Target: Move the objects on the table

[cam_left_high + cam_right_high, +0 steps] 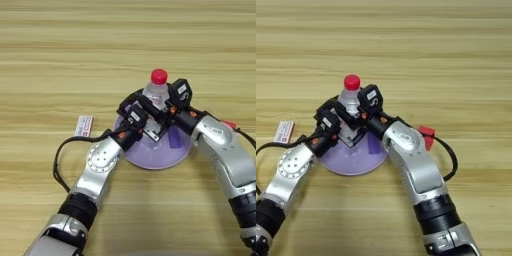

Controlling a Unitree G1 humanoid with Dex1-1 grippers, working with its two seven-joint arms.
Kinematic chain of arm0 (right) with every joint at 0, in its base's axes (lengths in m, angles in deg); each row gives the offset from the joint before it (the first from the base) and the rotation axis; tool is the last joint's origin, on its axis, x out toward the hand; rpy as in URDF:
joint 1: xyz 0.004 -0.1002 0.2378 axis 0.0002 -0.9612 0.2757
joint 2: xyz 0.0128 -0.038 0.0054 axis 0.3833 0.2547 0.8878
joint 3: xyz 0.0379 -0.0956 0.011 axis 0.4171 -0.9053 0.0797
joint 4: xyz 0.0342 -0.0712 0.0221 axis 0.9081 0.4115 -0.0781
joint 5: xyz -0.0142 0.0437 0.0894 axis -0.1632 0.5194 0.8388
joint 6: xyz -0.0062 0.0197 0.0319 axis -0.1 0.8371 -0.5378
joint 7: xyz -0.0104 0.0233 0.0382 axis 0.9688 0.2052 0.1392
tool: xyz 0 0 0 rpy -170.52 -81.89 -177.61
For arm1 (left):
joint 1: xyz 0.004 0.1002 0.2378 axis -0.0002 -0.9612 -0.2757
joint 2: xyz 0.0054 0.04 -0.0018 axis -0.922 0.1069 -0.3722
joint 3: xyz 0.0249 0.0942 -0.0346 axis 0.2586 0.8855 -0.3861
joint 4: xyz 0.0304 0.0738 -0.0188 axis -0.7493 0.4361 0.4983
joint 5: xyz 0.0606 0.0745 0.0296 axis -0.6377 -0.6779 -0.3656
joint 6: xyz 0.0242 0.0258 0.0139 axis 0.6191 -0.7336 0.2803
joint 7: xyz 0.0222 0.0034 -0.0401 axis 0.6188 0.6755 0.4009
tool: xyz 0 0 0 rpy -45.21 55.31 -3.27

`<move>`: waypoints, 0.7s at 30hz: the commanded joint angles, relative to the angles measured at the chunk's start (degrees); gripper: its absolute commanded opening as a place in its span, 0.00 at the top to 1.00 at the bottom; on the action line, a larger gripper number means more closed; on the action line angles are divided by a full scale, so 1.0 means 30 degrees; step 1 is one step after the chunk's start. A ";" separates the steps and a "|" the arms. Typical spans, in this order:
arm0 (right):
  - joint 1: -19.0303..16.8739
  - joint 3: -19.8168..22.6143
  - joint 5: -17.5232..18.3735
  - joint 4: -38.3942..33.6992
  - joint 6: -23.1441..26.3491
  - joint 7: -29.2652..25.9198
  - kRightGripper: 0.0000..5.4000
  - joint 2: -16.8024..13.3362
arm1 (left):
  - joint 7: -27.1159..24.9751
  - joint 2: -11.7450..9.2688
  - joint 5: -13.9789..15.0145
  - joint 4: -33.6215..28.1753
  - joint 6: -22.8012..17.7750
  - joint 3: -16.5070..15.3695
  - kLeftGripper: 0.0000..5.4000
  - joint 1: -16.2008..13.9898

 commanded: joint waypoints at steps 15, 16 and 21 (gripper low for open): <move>0.0293 0.0016 0.0033 -0.1465 -0.0299 0.0021 0.42 0.0364 | -0.0230 -0.0117 -0.0040 0.1512 -0.0102 -0.0303 0.32 0.0464; 0.0306 0.0039 0.0018 -0.1347 -0.0330 0.0024 0.42 0.0362 | -0.0267 -0.0121 0.0014 0.1532 -0.0099 -0.0343 0.33 0.0480; 0.0376 0.0228 -0.0027 -0.0824 -0.0452 0.0082 0.42 0.0346 | -0.0556 -0.0088 0.0221 0.1644 -0.0183 -0.0475 0.37 0.0539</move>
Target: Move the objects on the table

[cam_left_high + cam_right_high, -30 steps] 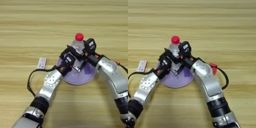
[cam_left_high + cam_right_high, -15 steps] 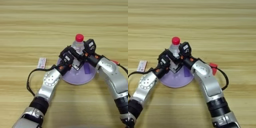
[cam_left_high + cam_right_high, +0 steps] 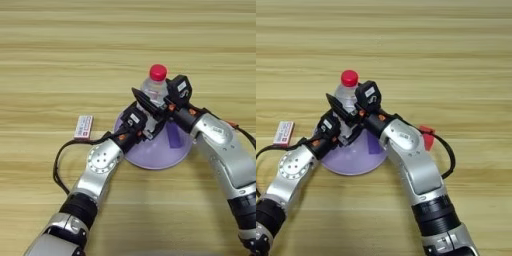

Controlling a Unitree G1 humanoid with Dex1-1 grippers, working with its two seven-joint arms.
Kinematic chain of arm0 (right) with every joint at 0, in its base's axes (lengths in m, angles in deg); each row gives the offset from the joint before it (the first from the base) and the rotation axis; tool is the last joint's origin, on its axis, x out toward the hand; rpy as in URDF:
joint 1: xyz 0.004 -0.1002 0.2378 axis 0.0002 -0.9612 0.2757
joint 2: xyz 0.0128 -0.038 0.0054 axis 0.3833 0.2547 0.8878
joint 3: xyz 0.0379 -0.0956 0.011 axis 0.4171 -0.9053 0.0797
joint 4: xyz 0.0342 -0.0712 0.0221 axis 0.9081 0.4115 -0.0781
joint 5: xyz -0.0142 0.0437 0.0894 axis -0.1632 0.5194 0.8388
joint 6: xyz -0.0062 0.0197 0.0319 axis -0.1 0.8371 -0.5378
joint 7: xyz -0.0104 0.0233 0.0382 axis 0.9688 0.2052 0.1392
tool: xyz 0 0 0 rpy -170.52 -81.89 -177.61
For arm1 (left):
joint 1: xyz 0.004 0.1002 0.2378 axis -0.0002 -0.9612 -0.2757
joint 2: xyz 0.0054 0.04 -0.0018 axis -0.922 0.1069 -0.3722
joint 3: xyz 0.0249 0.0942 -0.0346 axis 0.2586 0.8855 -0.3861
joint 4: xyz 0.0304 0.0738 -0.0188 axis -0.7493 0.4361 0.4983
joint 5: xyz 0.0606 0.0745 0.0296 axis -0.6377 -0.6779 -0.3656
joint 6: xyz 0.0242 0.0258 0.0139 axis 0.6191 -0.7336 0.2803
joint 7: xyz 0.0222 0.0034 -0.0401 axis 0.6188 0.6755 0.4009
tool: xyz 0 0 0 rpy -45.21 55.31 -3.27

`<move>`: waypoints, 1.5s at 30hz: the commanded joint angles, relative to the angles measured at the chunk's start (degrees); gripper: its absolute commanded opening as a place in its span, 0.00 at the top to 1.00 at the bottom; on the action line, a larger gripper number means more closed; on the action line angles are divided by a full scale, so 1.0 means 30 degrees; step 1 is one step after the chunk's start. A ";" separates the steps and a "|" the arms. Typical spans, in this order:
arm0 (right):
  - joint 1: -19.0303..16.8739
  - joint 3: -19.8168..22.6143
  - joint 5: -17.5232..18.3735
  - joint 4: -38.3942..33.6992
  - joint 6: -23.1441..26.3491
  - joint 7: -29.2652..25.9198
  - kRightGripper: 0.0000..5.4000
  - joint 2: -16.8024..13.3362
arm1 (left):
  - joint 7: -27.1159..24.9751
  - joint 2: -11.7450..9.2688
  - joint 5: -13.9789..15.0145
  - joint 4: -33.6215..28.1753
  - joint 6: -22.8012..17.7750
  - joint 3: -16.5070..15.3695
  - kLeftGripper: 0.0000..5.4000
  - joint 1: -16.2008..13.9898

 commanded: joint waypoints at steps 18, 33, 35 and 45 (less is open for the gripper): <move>0.0549 0.0554 -0.0367 0.1582 -0.1511 0.0174 0.24 0.0056 | -0.0134 -0.0220 0.0221 0.0245 -0.0112 -0.0655 0.39 0.0405; 0.0397 0.0522 -0.0258 0.1574 -0.1918 -0.0095 0.00 0.0124 | -0.0122 -0.0235 0.0137 0.0534 0.0034 -0.0878 0.40 0.0552; 0.0397 0.0512 -0.0249 0.1605 -0.1975 -0.0143 0.00 0.0129 | -0.0059 -0.0235 0.0174 0.0625 0.0088 -0.0981 0.40 0.0602; -0.0594 -0.0287 0.1595 -0.0612 -0.1765 -0.2342 0.00 0.0086 | -0.0020 -0.0235 0.0285 0.0863 0.0248 -0.1375 0.40 0.0770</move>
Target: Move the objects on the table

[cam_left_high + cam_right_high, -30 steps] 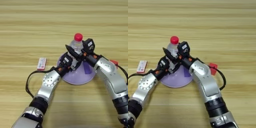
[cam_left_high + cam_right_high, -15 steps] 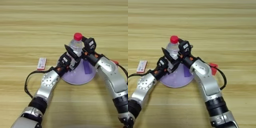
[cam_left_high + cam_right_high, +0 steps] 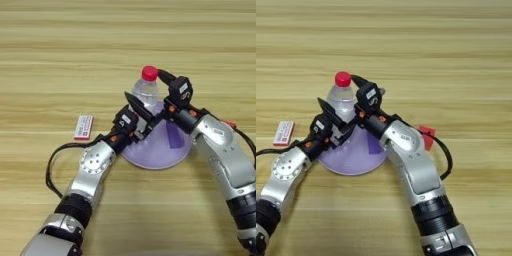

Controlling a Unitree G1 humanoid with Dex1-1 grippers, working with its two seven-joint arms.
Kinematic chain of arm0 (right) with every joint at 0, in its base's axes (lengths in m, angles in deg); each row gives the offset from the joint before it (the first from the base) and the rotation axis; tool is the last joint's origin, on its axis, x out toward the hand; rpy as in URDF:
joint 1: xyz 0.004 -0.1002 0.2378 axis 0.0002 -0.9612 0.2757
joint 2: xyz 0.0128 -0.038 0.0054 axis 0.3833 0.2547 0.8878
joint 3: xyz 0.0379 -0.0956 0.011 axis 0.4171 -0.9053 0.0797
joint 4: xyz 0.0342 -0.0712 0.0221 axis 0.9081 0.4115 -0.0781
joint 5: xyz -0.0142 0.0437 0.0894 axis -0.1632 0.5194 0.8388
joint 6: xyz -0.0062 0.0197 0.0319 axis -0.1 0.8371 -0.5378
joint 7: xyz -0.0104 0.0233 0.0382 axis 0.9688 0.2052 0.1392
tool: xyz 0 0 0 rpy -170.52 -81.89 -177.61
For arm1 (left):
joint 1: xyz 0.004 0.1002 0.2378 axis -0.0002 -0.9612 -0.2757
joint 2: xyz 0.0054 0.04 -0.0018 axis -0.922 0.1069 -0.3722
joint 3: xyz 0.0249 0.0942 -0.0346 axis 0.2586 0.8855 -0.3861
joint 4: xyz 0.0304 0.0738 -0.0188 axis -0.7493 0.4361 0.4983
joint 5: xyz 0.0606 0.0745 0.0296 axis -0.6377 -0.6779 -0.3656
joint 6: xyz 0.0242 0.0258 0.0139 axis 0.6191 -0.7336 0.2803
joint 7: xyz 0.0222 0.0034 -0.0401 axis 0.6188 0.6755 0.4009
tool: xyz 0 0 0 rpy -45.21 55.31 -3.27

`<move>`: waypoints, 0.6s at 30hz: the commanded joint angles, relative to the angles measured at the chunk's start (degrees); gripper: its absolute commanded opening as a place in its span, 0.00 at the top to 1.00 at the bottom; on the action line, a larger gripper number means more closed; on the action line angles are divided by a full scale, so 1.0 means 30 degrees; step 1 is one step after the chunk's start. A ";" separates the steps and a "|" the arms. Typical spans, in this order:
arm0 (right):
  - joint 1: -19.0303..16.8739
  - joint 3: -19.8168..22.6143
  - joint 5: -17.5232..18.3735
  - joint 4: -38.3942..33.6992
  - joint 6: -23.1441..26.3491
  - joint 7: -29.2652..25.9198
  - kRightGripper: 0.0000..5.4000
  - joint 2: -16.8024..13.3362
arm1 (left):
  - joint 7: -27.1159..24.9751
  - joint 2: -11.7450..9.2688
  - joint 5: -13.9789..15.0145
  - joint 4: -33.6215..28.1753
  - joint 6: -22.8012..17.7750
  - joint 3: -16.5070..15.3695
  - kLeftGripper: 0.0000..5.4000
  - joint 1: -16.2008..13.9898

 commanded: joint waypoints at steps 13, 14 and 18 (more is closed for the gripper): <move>-0.0570 0.0514 0.0328 -0.0195 0.0139 -0.0525 0.00 -0.1212 | 0.0252 -0.0091 0.0588 -0.0925 0.0662 -0.0969 0.41 0.0626; -0.0483 0.0655 0.0099 0.0189 -0.0141 -0.0398 0.00 -0.1272 | 0.0239 -0.0110 0.0602 -0.1131 0.0667 -0.0984 0.41 0.0555; -0.0178 0.1104 -0.1126 0.1669 -0.1574 0.0331 0.00 -0.1572 | 0.0240 -0.0231 0.0697 -0.1749 0.0552 -0.1062 0.41 0.0361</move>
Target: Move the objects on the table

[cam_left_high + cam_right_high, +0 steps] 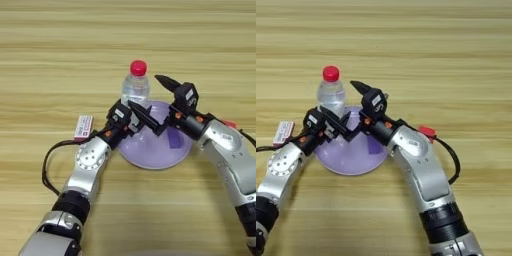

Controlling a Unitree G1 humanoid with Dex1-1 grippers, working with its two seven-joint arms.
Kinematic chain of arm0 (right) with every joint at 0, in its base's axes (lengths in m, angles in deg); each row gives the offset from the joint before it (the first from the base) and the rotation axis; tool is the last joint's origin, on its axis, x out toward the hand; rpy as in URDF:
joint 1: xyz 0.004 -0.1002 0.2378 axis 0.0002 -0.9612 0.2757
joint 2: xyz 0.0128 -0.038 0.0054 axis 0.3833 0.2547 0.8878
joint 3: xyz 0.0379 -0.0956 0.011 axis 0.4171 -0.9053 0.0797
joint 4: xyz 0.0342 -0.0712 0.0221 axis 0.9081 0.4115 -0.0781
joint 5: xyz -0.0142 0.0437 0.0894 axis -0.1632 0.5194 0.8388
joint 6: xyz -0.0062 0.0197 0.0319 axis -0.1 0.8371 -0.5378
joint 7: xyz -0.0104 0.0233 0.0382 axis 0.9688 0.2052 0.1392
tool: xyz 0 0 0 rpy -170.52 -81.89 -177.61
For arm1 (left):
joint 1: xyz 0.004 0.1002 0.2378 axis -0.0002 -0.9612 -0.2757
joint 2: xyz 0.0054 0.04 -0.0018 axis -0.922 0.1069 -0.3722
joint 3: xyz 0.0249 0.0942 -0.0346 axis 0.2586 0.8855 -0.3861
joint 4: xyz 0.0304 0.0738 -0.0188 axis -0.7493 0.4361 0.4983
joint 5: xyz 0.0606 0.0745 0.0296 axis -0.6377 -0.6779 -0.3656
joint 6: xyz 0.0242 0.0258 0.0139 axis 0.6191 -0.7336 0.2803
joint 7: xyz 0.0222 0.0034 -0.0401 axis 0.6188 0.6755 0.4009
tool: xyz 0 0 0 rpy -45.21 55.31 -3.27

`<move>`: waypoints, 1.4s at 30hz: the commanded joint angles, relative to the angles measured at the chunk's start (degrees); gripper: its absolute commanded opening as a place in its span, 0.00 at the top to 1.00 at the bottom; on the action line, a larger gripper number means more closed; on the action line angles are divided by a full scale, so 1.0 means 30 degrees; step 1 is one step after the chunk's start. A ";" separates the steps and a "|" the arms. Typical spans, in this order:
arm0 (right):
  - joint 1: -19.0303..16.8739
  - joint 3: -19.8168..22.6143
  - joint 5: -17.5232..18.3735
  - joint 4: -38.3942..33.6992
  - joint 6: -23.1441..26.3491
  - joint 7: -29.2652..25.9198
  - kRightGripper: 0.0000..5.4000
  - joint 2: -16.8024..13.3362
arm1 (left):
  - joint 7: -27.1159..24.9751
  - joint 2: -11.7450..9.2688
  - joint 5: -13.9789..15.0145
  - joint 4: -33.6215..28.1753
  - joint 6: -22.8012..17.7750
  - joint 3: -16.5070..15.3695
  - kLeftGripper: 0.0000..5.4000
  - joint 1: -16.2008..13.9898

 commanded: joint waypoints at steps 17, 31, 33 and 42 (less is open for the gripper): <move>0.2459 0.4025 -0.2322 0.7384 -0.3142 0.4562 0.00 -0.0775 | 0.0401 -0.0985 0.0702 -0.0761 0.0321 -0.0968 0.41 0.0282; 0.2437 0.4206 -0.2252 0.7535 -0.3428 0.4382 0.00 -0.0474 | 0.1174 -0.3072 0.1469 0.1119 0.0616 -0.3487 0.41 0.0941; 0.2457 0.4224 -0.2260 0.7637 -0.3473 0.4396 0.00 -0.0456 | 0.1270 -0.3267 0.1548 0.1264 0.0725 -0.3796 0.41 0.0986; 0.2366 0.4204 -0.2260 0.7622 -0.3504 0.4408 0.00 -0.0328 | 0.1848 -0.4464 0.1526 0.2247 0.0922 -0.5006 0.41 0.1262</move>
